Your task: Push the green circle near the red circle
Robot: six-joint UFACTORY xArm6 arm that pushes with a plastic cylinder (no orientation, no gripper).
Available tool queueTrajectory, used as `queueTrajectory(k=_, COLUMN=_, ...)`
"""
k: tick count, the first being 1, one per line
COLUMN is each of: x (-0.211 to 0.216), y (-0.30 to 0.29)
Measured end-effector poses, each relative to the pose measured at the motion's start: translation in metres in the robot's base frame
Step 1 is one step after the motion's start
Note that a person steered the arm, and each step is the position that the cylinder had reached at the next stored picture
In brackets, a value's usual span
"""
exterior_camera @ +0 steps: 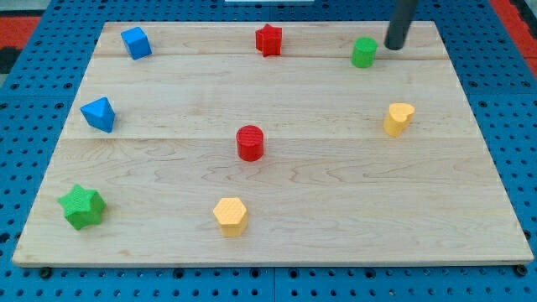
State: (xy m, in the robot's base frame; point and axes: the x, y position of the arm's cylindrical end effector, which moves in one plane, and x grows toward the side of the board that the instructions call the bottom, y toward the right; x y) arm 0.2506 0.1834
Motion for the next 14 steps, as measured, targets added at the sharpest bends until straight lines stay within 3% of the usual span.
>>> queueTrajectory(k=2, x=0.034, y=-0.095)
queueTrajectory(k=5, x=0.115, y=-0.089)
queueTrajectory(k=7, x=0.154, y=-0.138)
queueTrajectory(k=8, x=0.162, y=-0.115)
queueTrajectory(k=9, x=0.198, y=-0.107)
queueTrajectory(k=10, x=0.198, y=-0.136)
queueTrajectory(k=14, x=0.222, y=-0.140)
